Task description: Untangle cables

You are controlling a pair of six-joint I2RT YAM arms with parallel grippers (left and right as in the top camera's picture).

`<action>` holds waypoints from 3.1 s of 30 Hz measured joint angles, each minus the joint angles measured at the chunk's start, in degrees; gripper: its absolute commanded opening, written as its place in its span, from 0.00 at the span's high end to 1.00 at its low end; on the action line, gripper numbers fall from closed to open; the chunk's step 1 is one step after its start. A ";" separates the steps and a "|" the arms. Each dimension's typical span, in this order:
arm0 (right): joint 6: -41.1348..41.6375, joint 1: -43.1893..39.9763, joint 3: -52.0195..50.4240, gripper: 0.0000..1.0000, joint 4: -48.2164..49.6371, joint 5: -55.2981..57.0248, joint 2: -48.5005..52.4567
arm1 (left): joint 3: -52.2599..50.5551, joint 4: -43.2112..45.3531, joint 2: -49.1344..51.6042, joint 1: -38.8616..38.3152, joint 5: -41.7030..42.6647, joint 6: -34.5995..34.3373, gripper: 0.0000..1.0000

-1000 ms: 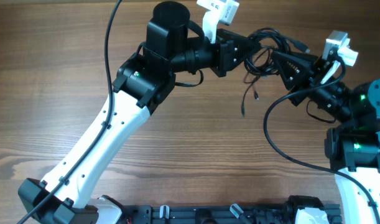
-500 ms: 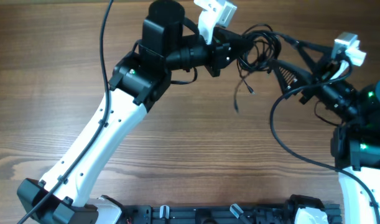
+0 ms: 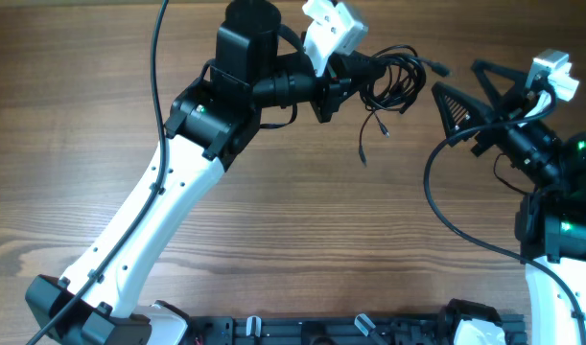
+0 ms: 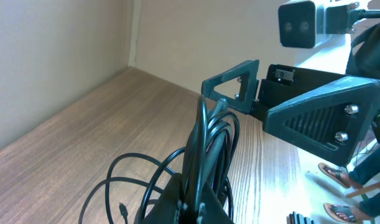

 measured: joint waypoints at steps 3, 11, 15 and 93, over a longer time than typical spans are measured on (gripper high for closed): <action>-1.62 0.00 0.00 0.03 -1.22 -0.26 0.00 | 0.00 0.13 0.00 0.00 1.01 0.33 0.96; -3.87 0.00 0.00 0.03 -2.82 -0.68 0.00 | 0.00 0.66 0.00 -0.13 4.61 0.74 0.96; -3.89 -0.09 0.00 0.03 -2.84 -0.66 0.00 | 0.00 1.27 0.00 -1.25 4.70 0.79 0.96; -7.82 -0.22 0.00 0.96 -2.45 -8.61 1.14 | 0.00 2.89 0.00 -9.70 -9.14 2.84 0.14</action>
